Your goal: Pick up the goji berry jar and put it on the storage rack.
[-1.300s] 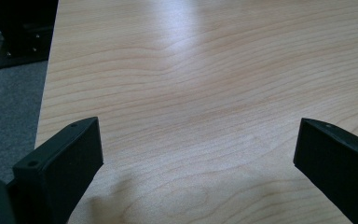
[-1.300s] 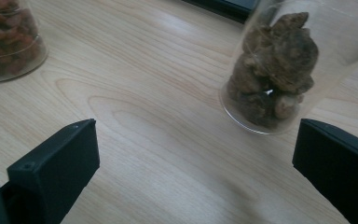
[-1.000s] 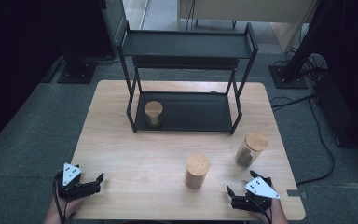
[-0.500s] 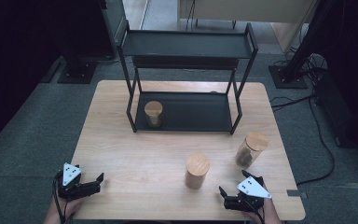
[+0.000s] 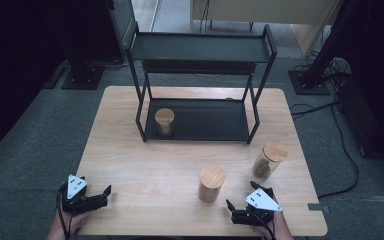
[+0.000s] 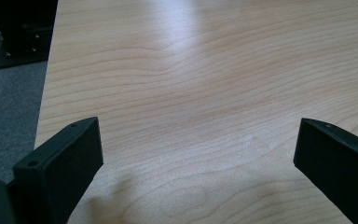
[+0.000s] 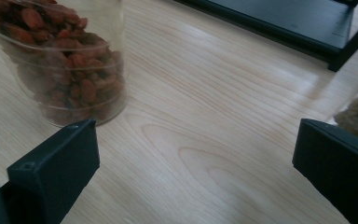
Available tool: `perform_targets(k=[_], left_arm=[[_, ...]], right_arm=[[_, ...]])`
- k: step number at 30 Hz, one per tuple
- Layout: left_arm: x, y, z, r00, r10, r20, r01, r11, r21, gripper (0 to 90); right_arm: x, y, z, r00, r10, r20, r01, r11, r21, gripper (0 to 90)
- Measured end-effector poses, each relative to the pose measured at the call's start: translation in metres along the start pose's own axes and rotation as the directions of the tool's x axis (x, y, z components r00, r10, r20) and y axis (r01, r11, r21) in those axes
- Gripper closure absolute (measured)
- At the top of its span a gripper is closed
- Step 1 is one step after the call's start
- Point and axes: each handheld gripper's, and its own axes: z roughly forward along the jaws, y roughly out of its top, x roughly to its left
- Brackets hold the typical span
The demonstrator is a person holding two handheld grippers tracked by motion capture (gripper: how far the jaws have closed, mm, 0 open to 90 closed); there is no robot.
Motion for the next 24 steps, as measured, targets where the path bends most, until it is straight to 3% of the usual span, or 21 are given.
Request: perform_targets(k=[24], left_arm=[[0.000, 0.000, 0.000, 1.0000, 0.003, 0.003, -0.003, 1.0000, -0.001, 1.4]], right_arm=[[0.029, 0.018, 0.017, 0.9972, -0.001, -0.074, -0.002, 0.999, -0.035, 0.0]])
